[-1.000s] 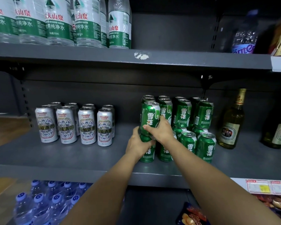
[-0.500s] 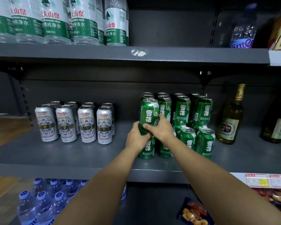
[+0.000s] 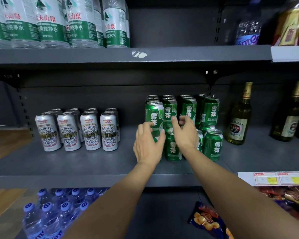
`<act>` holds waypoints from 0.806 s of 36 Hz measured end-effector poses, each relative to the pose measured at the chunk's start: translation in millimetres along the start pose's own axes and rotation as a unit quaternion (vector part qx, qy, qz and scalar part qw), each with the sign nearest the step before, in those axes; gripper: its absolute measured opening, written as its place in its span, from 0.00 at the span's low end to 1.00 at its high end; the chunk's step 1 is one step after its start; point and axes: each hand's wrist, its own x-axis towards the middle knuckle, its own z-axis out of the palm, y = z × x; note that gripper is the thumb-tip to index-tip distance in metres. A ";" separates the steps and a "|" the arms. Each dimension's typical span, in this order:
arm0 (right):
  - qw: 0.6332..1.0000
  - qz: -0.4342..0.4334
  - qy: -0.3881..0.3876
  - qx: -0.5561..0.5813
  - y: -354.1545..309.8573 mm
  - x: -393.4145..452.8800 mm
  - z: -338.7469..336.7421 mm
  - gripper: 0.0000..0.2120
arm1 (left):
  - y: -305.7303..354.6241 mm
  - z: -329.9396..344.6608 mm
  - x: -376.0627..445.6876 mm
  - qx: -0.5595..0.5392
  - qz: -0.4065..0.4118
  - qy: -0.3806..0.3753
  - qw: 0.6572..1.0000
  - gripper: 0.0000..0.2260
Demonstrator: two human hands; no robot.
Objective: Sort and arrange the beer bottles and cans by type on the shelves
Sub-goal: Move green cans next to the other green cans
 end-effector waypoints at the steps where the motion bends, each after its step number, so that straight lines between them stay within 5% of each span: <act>1: 1.000 0.006 0.018 -0.002 5.0 1.5 -6.3 0.22 | 7.1 5.0 -2.2 -0.006 0.014 -0.013 1.000 0.13; 17: 0.952 0.157 0.190 -0.179 179.1 47.4 -239.1 0.20 | 151.9 170.5 -66.3 -0.049 0.099 -0.261 0.959 0.14; 23: 0.923 0.183 0.170 -0.294 242.4 66.2 -337.9 0.23 | 227.0 243.0 -108.9 -0.064 0.062 -0.327 0.941 0.15; 29: 0.925 0.191 0.144 -0.294 278.5 91.9 -388.3 0.24 | 276.9 290.8 -129.9 -0.030 0.074 -0.384 0.920 0.19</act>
